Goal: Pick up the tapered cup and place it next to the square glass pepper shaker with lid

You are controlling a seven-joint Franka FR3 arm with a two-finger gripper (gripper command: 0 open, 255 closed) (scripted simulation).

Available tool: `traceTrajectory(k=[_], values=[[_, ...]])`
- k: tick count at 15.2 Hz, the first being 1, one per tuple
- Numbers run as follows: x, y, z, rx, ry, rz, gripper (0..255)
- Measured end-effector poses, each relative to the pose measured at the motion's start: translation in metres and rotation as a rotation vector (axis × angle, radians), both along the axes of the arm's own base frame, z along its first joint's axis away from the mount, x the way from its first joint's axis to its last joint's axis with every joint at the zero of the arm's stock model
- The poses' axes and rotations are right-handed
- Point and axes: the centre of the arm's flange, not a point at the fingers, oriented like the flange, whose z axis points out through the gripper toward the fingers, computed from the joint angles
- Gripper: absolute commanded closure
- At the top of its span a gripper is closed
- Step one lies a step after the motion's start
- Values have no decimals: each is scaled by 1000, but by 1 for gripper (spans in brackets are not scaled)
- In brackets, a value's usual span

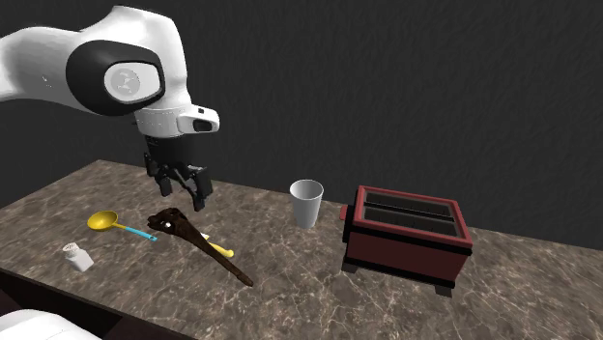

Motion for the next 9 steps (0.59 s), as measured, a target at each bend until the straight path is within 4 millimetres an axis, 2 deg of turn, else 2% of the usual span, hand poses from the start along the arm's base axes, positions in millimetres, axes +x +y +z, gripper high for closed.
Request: traceTrajectory(k=[2,6,9], values=[[5,-2,-1,1,0,2,0],[42,-33,-18,11,2,14,0],[72,-49,-32,19,2,26,0]])
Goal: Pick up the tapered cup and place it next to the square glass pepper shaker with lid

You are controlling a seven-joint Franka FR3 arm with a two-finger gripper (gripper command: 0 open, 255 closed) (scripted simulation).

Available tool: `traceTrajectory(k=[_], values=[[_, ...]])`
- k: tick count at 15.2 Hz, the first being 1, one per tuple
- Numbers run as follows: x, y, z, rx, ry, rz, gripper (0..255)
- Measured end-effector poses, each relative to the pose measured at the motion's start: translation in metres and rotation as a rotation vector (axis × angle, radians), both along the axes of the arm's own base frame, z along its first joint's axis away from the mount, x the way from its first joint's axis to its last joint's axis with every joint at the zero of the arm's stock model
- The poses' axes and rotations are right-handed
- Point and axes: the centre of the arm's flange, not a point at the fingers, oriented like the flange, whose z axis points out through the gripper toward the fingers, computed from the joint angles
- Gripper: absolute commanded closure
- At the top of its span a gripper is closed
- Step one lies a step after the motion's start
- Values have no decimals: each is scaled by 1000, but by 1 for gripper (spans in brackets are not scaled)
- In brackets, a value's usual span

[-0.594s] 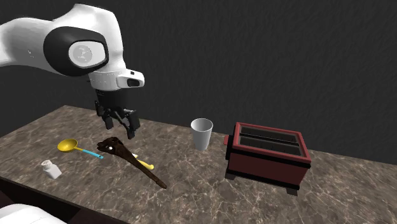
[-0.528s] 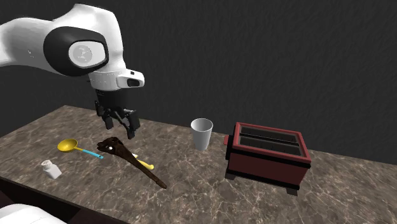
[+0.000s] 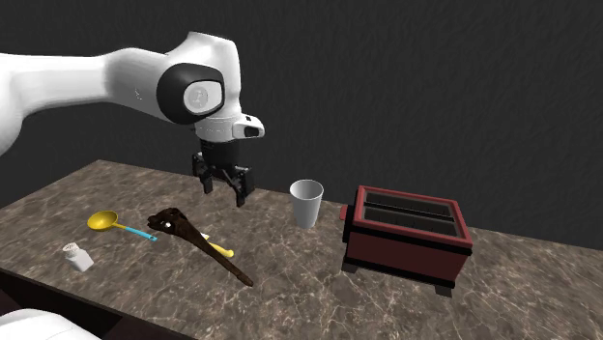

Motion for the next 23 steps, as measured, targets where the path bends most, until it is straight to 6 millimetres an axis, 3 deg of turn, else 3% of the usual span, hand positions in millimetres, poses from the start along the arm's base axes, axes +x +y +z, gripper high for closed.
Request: traceTrajectory(k=[23], values=[[246,-149,-113,58,4,84,0]])
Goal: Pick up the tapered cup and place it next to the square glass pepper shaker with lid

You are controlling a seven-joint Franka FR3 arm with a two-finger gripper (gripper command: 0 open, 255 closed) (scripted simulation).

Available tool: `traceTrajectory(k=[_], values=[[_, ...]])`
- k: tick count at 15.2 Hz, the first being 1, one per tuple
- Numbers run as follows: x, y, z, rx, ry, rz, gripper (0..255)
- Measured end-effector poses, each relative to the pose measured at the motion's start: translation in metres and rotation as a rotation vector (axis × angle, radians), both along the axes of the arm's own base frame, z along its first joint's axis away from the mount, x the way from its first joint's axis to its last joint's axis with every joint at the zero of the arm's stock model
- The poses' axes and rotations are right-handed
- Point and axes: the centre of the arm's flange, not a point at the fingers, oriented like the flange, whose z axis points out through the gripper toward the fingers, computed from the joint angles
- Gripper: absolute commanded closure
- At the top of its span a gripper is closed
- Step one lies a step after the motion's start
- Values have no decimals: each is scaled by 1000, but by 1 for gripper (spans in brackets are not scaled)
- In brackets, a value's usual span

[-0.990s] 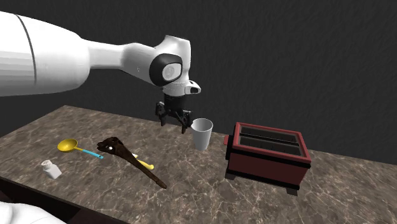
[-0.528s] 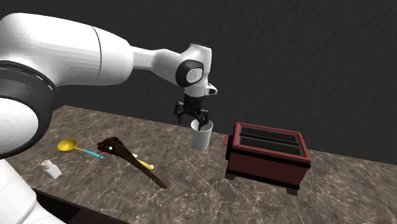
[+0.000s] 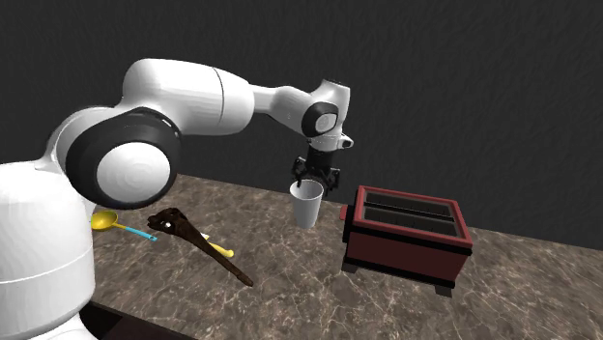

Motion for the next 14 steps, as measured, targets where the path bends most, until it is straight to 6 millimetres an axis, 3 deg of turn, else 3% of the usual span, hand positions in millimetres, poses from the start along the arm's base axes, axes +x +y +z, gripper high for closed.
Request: traceTrajectory(k=[3,5,10,14], values=[[33,-19,-12,8,1,12,0],[41,-21,-27,10,2,15,0],[41,-19,-54,11,2,16,0],[40,-18,-61,11,1,16,0]])
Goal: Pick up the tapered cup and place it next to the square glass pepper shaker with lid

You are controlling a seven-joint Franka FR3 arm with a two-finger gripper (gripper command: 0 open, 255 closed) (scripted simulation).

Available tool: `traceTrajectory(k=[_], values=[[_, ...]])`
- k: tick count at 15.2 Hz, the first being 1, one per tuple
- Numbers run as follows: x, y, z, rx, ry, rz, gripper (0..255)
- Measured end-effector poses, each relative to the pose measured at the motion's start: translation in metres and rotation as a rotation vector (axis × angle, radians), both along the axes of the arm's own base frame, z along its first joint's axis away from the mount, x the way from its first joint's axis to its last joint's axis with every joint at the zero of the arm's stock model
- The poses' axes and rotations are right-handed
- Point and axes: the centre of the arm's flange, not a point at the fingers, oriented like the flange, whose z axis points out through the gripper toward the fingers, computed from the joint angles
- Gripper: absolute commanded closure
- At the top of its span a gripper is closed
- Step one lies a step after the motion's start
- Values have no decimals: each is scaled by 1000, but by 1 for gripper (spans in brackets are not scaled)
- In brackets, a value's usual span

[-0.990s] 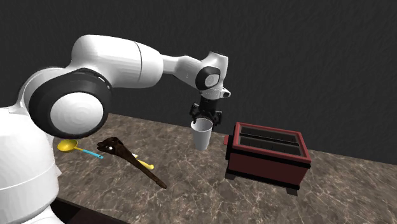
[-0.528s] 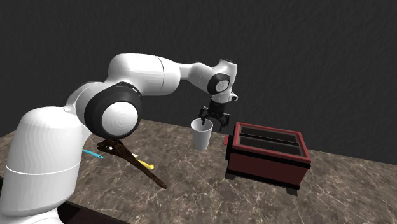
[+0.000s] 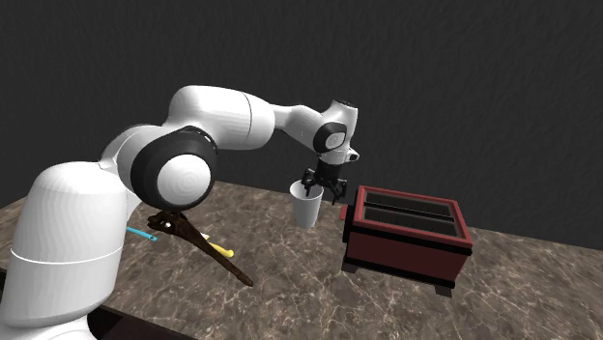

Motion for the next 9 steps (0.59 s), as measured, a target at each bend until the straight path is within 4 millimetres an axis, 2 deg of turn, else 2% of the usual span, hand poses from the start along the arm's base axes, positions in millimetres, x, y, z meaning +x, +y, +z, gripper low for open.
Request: traceTrajectory(k=[4,5,9], values=[[0,0,-1,0,0,0,0],[0,0,-1,0,0,0,255],[0,0,-1,0,0,0,255]])
